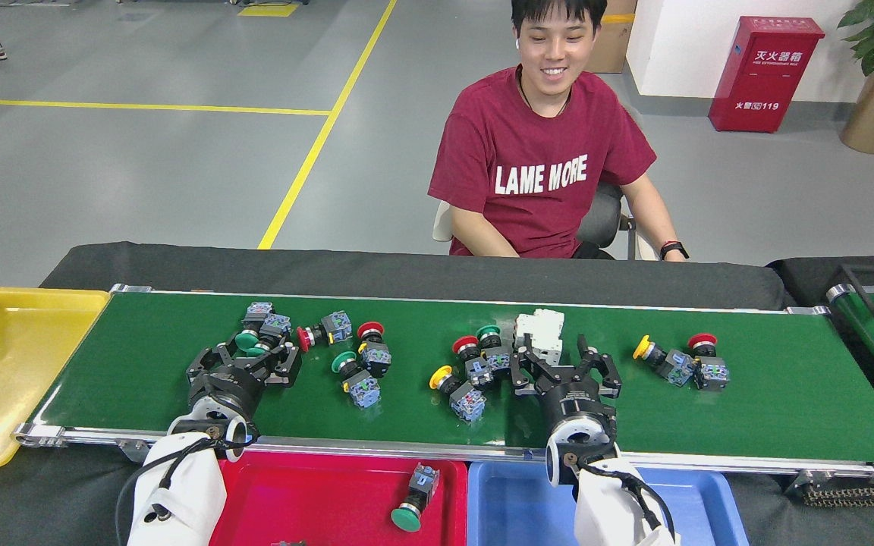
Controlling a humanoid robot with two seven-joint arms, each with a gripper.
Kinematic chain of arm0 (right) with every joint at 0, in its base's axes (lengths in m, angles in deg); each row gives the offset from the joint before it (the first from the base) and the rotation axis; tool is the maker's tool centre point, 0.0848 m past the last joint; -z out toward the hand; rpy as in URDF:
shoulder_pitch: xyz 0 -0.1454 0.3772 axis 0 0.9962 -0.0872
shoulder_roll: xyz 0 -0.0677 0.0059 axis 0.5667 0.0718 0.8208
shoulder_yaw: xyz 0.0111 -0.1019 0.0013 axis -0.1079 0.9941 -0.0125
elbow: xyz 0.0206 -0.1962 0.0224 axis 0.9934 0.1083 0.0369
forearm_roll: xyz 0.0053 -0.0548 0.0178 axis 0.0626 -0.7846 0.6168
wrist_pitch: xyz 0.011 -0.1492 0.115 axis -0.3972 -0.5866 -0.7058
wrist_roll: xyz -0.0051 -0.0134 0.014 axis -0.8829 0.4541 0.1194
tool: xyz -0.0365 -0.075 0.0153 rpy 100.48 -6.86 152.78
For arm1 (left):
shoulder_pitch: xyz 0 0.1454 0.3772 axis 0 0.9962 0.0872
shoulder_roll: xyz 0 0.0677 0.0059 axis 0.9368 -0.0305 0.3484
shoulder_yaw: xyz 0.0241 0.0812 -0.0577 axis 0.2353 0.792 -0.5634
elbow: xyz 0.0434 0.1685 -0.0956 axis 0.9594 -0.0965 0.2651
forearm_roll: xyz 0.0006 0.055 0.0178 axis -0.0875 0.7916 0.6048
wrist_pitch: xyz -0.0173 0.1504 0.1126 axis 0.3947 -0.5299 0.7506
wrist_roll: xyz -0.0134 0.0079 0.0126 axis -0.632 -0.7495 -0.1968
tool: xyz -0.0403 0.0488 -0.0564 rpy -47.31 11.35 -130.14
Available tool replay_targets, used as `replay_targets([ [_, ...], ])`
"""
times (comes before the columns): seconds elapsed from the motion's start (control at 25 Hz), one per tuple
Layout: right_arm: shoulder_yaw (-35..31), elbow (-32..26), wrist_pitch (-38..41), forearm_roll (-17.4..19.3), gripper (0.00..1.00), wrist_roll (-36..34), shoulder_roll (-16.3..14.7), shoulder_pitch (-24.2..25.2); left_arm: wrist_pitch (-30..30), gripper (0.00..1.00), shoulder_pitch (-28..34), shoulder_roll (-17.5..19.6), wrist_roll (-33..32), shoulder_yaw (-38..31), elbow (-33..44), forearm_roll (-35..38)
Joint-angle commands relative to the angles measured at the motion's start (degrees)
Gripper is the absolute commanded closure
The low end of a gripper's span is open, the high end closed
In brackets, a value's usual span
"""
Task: Pick switch part from conveyor to tray
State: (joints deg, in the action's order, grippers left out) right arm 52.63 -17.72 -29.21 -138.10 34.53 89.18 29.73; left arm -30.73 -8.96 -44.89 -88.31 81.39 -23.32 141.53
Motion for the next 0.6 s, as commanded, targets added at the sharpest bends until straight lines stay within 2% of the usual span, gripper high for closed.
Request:
replay_targets([
  [0.0, 0.0, 1.2, 2.9, 0.7, 0.71, 0.3, -0.9, -0.6, 2.9, 0.83, 0.4, 1.0, 0.7, -0.3, 4.1, -0.2],
  [0.12, 0.2, 1.7, 3.1, 2.3, 0.73, 0.5, -2.1, -1.2, 9.4, 0.83, 5.4, 4.5, 0.6, -0.5, 12.4, -1.2],
  [0.28, 0.2, 1.0, 4.5, 3.9, 0.77, 0.6, -2.8, -1.5, 27.5, 0.81, 20.2, 7.9, 0.4, -0.5, 30.1, -3.8],
  [0.32, 0.1, 0.3, 4.6, 3.9, 0.77, 0.6, -2.8, -1.7, 32.5, 0.78, 24.8, 8.0, 0.3, -0.6, 35.1, -4.1],
  [0.36, 0.1, -1.5, 5.1, 3.9, 0.77, 0.8, -2.8, -1.8, 34.7, 0.74, 28.6, 7.9, 0.3, -0.7, 39.1, -4.5],
  [0.4, -0.1, -4.4, 5.9, 4.0, 0.77, 1.6, -3.1, -1.5, 34.7, 0.64, 32.7, 7.5, 0.0, -0.7, 42.7, -5.0],
  [0.48, -0.4, -8.9, 7.9, 4.6, 0.77, 4.1, -4.6, -0.4, 34.7, 0.47, 36.7, 7.0, 0.0, -0.7, 46.4, -5.1],
  [0.56, -0.4, -15.2, 10.1, 7.5, 0.77, 6.0, -7.5, 1.6, 34.7, 0.09, 38.7, 5.9, 0.0, -0.8, 48.6, -4.9],
])
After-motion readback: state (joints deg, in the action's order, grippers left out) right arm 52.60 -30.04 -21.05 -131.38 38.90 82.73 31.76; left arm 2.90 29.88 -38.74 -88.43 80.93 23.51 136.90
